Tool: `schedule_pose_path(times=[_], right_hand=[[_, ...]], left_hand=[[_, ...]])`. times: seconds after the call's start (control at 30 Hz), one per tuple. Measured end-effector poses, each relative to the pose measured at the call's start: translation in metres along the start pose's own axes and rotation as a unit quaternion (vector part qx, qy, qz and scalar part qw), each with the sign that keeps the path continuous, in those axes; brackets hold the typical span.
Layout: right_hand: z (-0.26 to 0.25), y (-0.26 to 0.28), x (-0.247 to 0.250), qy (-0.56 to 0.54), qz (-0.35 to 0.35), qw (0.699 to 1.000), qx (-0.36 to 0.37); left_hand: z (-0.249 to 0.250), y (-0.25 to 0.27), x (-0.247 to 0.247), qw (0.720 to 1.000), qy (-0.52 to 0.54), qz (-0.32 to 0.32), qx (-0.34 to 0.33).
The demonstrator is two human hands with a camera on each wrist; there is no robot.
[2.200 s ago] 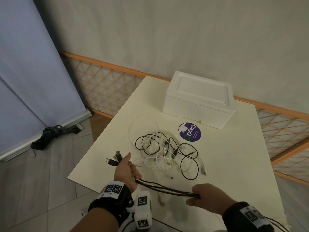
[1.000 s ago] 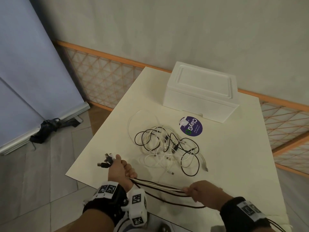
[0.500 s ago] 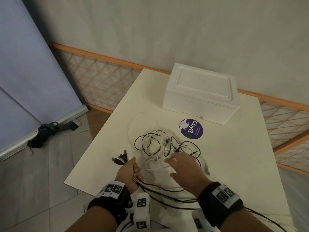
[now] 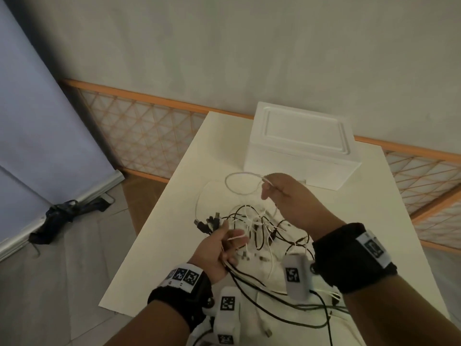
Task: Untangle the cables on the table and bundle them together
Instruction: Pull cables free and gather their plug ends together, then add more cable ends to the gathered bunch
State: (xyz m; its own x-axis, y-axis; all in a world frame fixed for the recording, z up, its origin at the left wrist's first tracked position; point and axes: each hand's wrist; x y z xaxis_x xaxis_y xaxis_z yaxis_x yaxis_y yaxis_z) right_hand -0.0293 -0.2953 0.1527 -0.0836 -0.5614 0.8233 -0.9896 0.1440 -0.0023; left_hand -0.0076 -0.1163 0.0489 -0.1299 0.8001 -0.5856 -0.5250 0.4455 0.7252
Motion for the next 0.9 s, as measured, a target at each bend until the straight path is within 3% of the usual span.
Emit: schedule_pose_path(times=[0.13, 0.33, 0.4, 0.53, 0.63, 0.7, 0.77, 0.83, 0.9], right_hand=[[-0.01, 0.0, 0.008, -0.103, -0.004, 0.992, -0.076], [-0.02, 0.003, 0.022, -0.182, 0.024, 0.982, -0.051], [-0.023, 0.004, 0.033, -0.244, 0.068, 0.966, -0.047], [-0.021, 0.003, 0.065, -0.321, 0.219, 0.921, -0.035], [-0.004, 0.001, 0.081, -0.324, 0.279, 0.903, -0.038], [0.018, -0.004, 0.074, -0.312, 0.214, 0.923, -0.073], [0.039, -0.006, 0.052, -0.22, 0.086, 0.965, -0.116], [0.047, -0.001, 0.022, -0.096, -0.062, 0.989, -0.096], [0.04, 0.009, -0.006, 0.01, -0.133, 0.99, -0.041]], left_hand=[[0.005, 0.001, -0.021, 0.995, -0.023, -0.099, -0.012], [-0.004, -0.009, -0.046, 0.974, -0.152, -0.145, -0.083], [-0.007, -0.017, -0.046, 0.951, -0.254, -0.139, -0.108], [-0.011, -0.035, -0.036, 0.848, -0.482, -0.119, -0.184], [-0.012, -0.041, -0.032, 0.851, -0.486, -0.087, -0.175], [-0.009, -0.039, -0.038, 0.875, -0.44, -0.057, -0.196], [-0.001, -0.031, -0.048, 0.916, -0.333, -0.091, -0.204], [0.006, -0.02, -0.063, 0.946, -0.22, -0.12, -0.205], [0.012, -0.013, -0.077, 0.958, -0.148, -0.154, -0.193]])
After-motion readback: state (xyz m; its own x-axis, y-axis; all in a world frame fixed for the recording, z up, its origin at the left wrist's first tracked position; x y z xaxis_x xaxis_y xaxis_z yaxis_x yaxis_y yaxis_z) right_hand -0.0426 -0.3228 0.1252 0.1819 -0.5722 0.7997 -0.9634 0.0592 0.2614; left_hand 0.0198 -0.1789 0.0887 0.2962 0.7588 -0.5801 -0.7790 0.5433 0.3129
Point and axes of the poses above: each hand's wrist, its own y-axis away from the middle knuckle, its own x-axis out of the back of the hand, z = x × y, and after that the axes turned 11 degrees about y, right-handed
